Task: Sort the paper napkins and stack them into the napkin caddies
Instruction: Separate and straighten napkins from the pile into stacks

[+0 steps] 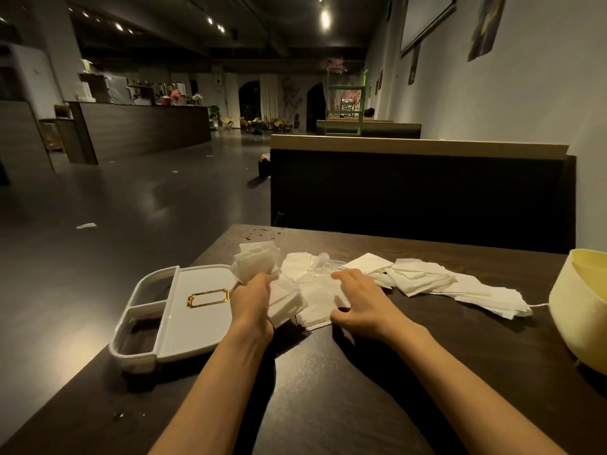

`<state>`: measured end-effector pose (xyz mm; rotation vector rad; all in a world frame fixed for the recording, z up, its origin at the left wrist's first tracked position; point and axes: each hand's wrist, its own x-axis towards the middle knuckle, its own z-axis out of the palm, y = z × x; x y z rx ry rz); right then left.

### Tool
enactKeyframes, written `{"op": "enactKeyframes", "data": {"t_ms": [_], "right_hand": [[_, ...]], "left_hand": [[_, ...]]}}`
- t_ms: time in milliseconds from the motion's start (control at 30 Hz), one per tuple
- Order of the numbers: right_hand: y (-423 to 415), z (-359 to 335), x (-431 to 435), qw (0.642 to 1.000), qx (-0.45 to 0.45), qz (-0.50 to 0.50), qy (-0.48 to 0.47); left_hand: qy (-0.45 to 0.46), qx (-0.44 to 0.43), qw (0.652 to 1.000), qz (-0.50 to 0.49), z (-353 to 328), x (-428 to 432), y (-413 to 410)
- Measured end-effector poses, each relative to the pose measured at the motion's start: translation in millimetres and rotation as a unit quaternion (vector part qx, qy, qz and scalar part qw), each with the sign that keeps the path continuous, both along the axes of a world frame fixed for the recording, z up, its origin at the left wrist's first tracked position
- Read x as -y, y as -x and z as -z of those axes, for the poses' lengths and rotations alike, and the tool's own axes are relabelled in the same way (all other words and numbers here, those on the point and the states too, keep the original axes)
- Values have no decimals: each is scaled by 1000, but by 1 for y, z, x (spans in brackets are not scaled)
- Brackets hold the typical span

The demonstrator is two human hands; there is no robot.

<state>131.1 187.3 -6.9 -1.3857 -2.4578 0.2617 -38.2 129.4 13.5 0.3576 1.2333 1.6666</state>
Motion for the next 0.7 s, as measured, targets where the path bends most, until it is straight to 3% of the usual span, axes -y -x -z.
{"op": "enactKeyframes", "data": {"t_ms": [233,400,700], "right_hand": [[17,-7,-8,991,109,1,-78],[18,-1,-2,994,101,-12,-48],[45,5,7,985,130,82,-79]], "left_hand": [[-2,-1,1000,-5,-8,1,-2],[-10,2,1000,1,-11,1,-3],[-26,-17,999,-19,-21,9,-6]]}}
